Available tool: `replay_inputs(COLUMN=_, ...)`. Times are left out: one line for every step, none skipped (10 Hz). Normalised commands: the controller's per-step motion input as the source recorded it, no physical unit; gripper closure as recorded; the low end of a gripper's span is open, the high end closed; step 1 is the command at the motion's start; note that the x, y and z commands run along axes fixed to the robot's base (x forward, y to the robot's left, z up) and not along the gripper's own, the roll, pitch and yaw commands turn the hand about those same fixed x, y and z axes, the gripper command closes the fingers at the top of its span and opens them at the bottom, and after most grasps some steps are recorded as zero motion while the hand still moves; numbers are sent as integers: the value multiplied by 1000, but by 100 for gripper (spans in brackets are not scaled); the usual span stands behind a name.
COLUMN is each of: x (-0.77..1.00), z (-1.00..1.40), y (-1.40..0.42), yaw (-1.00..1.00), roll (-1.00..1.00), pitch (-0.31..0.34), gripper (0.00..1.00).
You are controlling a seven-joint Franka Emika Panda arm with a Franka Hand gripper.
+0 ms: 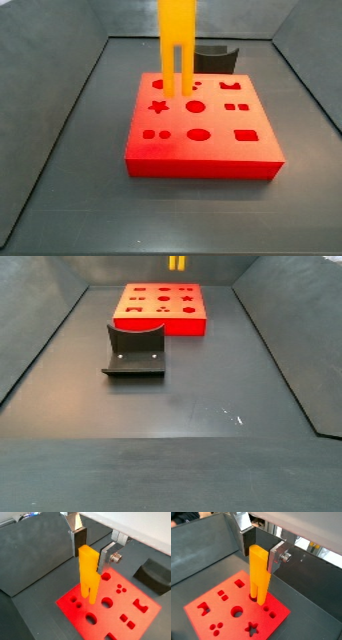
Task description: Insert the square-circle object.
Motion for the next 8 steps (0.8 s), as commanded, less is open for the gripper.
replay_inputs(x=-166, z=-537, y=-143, yaw=11, roll=57, pitch=-40, gripper=100)
replay_inputs(x=-311, z=-540, y=-151, yaw=0, roll=111, pitch=-29, gripper=100)
replay_inputs(x=-303, z=-460, y=-140, yaw=0, roll=187, pitch=0, gripper=100)
replay_inputs(x=-180, z=-409, y=-169, yaw=0, roll=209, pitch=0, gripper=100)
replay_inputs(x=-51, z=-251, y=-123, yaw=0, roll=111, pitch=0, gripper=100)
replay_inputs(x=0, z=-63, y=0, yaw=0, roll=0, pitch=0, gripper=100)
replay_inputs(x=-77, z=-69, y=0, yaw=0, roll=23, pitch=-6, gripper=100)
replay_inputs(x=0, z=-200, y=-80, yaw=3, roll=197, pitch=3, gripper=100)
